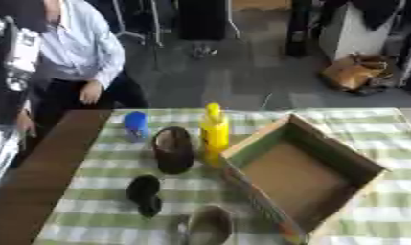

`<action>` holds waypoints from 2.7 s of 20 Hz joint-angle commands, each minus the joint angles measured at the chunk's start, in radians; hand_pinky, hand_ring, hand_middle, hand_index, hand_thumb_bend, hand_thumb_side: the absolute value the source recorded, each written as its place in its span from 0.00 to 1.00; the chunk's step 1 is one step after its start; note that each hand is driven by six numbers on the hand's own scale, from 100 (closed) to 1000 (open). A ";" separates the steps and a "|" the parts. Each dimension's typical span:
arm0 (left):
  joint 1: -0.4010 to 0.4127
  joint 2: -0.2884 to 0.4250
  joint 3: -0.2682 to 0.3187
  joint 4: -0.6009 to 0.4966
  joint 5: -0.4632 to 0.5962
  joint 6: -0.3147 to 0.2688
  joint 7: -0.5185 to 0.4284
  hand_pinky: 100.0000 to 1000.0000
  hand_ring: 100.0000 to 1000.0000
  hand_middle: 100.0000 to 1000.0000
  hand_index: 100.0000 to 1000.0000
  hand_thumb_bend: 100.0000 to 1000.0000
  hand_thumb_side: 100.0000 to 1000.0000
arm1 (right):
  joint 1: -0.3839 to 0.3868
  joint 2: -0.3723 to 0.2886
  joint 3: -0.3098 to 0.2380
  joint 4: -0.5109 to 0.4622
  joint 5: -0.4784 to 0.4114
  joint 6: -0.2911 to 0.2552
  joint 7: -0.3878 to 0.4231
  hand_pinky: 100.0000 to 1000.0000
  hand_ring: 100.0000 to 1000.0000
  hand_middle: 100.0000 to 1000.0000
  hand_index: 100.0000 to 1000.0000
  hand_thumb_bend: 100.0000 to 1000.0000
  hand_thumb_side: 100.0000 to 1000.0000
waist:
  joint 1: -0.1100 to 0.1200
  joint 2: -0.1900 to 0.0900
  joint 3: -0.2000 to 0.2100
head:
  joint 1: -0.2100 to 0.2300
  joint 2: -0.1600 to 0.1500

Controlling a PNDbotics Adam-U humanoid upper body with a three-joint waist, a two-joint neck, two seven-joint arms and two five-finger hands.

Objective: Pick up objects on the table and place them in the box.

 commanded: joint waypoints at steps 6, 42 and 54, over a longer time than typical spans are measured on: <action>0.002 -0.001 0.113 -0.013 0.062 -0.080 0.252 0.97 0.96 0.93 1.00 0.00 1.00 | -0.019 -0.010 -0.022 -0.020 -0.011 0.013 0.000 0.84 0.73 0.66 0.59 0.00 0.87 | -0.012 -0.009 0.001 | 0.000 -0.014; -0.084 0.409 -0.270 -0.013 -0.213 0.136 -0.894 0.98 1.00 1.00 1.00 0.10 0.85 | -0.015 -0.025 -0.012 -0.020 -0.011 0.003 0.000 0.84 0.73 0.65 0.58 0.00 0.85 | 0.043 -0.022 -0.031 | 0.031 0.037; -0.277 0.371 -0.543 0.073 -0.080 0.208 -1.192 1.00 1.00 1.00 1.00 0.44 0.78 | -0.005 -0.028 0.009 -0.020 -0.020 0.004 0.000 0.84 0.72 0.63 0.57 0.00 0.84 | 0.072 -0.031 -0.032 | 0.044 0.065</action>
